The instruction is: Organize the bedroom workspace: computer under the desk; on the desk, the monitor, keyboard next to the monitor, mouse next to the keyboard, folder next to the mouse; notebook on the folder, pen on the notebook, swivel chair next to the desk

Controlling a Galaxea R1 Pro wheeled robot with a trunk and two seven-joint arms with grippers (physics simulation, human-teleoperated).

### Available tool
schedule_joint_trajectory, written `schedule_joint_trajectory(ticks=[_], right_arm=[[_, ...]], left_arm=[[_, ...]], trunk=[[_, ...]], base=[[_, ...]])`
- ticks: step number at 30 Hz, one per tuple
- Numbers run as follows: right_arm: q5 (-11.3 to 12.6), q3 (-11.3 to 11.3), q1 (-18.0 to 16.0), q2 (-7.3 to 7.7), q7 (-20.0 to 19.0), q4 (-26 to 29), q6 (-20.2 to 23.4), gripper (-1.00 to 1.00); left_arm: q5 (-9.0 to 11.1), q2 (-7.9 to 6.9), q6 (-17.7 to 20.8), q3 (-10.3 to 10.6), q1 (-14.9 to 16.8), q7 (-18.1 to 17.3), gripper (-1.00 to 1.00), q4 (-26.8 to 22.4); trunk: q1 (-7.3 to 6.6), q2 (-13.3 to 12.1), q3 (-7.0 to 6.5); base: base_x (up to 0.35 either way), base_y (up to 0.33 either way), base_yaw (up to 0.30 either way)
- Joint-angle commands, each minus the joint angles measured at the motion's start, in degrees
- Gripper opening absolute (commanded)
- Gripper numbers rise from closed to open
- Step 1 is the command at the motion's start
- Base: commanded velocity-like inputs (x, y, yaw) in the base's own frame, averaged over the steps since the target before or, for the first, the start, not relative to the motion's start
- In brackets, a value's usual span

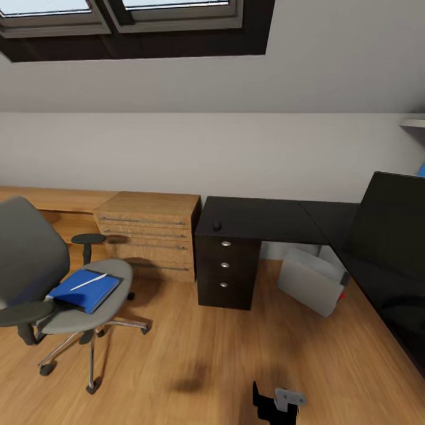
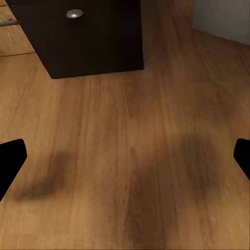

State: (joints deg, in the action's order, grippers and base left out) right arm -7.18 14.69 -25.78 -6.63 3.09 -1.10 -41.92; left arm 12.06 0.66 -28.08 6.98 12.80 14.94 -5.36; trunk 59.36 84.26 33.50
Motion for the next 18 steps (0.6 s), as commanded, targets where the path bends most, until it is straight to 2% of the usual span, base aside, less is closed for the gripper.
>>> schedule_joint_trajectory(ticks=[1,2,3,4,5,7,8,9,10,12,15,18], right_arm=[[-0.63,0.30,-0.06,-0.18,0.31,0.12,-0.23,1.00],[-0.63,0.27,-0.06,-0.26,0.34,0.35,-0.24,1.00],[-0.59,0.23,-0.16,-0.81,0.81,3.63,1.80,1.00],[-0.53,0.20,-0.37,-1.50,1.68,8.75,6.51,1.00],[-0.46,0.18,-1.00,-2.18,2.69,15.04,14.50,1.00],[-0.37,0.17,-2.86,-3.06,3.26,22.11,25.88,1.00],[-0.34,0.17,-3.42,-3.28,3.32,23.67,28.63,1.00],[-0.27,0.17,-4.53,-3.37,3.39,26.67,34.01,1.00],[-0.23,0.16,-5.03,-3.37,3.36,28.13,36.64,1.00],[0.31,0.16,-6.30,-3.37,3.02,33.27,45.77,1.00],[1.65,0.13,-6.73,-3.37,2.71,35.61,49.83,1.00],[3.41,0.13,-7.00,-3.37,2.63,36.73,51.29,1.00]], left_arm=[[0.42,0.07,-0.13,0.60,0.03,0.31,1.00,-1.56],[0.42,0.13,-0.06,0.63,0.03,0.32,1.00,-2.81],[0.42,0.24,4.69,0.66,0.03,0.39,1.00,-9.73],[0.42,0.35,13.40,0.66,0.03,0.47,1.00,-19.55],[0.42,0.47,24.22,0.65,0.03,0.54,1.00,-32.15],[0.42,0.72,34.89,0.71,0.03,0.59,1.00,-45.78],[0.44,0.87,37.11,0.73,0.03,0.59,1.00,-48.58],[0.46,1.29,41.31,0.77,0.03,0.60,1.00,-53.50],[0.47,1.53,43.34,0.77,0.03,0.60,1.00,-55.63],[0.49,2.30,50.39,0.65,0.03,0.61,1.00,-62.34],[0.53,2.57,53.80,0.48,0.03,0.60,1.00,-65.62],[0.53,2.71,55.95,0.35,0.03,0.61,1.00,-67.94]], trunk=[[0.03,0.02,0.05],[0.03,0.02,0.05],[0.03,0.02,0.06],[0.03,0.02,0.06],[0.03,0.02,0.06],[0.03,0.02,0.06],[0.03,0.02,0.06],[0.03,0.02,0.06],[0.03,0.02,0.06],[0.03,0.02,0.06],[0.03,0.02,0.06],[0.03,0.02,0.06]], base=[[0.308,0.000,0.000],[0.311,0.000,0.000],[0.316,0.000,0.000],[0.320,0.000,0.000],[0.323,0.000,0.000],[0.324,0.000,0.000],[0.325,0.000,0.000],[0.325,0.000,0.000],[0.325,0.000,0.000],[0.325,0.000,0.000],[0.325,0.000,0.000],[0.325,0.000,0.000]])
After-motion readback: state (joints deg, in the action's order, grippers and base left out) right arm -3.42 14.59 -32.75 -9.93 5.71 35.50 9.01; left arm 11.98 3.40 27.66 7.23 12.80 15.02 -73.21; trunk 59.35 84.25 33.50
